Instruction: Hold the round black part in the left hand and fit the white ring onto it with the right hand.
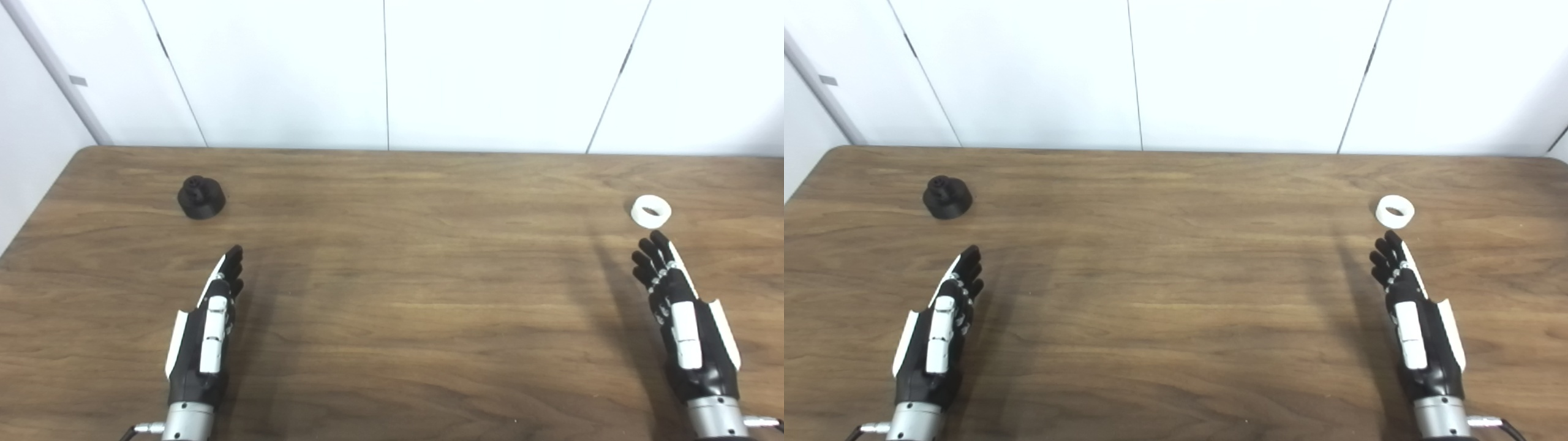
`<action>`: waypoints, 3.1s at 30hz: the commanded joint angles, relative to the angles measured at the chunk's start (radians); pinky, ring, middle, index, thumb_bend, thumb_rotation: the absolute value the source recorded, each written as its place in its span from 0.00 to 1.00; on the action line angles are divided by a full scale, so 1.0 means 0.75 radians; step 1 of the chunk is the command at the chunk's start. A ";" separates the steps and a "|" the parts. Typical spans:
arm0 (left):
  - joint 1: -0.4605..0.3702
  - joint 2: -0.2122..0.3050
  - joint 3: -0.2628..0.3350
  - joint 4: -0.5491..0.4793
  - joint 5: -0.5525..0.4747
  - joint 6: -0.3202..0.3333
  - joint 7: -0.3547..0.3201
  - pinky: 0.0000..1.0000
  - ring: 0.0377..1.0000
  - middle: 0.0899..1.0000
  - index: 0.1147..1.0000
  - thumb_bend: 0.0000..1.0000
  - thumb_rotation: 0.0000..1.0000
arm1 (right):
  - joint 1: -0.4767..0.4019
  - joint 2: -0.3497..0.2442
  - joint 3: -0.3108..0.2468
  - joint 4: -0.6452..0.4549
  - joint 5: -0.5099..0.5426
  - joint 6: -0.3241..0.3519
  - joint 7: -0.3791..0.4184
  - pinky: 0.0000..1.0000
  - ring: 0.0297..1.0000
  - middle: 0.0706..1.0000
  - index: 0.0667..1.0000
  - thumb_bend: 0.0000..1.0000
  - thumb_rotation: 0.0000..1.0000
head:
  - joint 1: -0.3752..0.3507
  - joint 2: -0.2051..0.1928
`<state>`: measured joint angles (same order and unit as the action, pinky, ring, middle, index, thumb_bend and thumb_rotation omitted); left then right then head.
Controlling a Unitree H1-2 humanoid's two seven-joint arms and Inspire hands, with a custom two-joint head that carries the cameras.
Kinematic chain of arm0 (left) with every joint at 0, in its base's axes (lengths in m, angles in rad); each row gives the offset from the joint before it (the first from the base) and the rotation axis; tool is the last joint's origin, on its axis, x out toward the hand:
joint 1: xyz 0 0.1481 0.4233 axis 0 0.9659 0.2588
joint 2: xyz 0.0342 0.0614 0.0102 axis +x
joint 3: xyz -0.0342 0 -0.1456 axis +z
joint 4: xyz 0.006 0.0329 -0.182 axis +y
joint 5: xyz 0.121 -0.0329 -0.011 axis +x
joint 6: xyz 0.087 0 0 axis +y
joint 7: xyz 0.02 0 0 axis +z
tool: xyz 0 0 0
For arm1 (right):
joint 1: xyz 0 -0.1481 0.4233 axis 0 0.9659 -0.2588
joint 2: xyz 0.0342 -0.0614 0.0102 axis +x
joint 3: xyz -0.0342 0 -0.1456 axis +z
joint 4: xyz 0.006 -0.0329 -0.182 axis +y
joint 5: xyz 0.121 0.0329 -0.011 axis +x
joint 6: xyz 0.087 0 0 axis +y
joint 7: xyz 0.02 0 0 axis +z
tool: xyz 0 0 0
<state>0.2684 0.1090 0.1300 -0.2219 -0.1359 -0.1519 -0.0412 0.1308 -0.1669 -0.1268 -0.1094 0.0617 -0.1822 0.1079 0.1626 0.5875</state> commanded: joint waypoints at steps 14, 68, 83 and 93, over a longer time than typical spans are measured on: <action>0.062 -0.083 -0.070 0.069 0.109 -0.087 0.050 1.00 1.00 0.98 0.94 0.39 0.91 | 0.037 -0.008 -0.010 0.202 0.101 -0.074 0.021 1.00 0.98 0.98 0.99 0.51 1.00 | 0.223 -0.149; -0.388 0.323 0.098 -0.060 0.807 0.664 0.167 1.00 1.00 0.95 0.88 0.93 0.32 | 0.000 -0.021 0.002 0.290 0.093 -0.133 0.032 1.00 0.99 1.00 1.00 0.42 1.00 | 0.243 -0.173; -0.662 0.473 0.014 0.297 0.968 0.740 0.188 1.00 0.98 0.92 0.82 0.95 0.35 | 0.011 -0.018 0.004 0.273 0.095 -0.122 0.035 1.00 0.98 0.99 1.00 0.43 1.00 | 0.237 -0.163; -0.817 0.512 -0.046 0.532 0.962 0.772 0.176 1.00 0.99 0.93 0.82 0.95 0.35 | 0.013 -0.010 0.007 0.267 0.099 -0.118 0.036 1.00 0.98 0.99 1.00 0.42 1.00 | 0.228 -0.162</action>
<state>-0.2884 0.4461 0.0970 0.1841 0.5689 0.4231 0.0731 0.0682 -0.2258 -0.1478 0.0048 0.1290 -0.2732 0.1361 0.3329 0.4648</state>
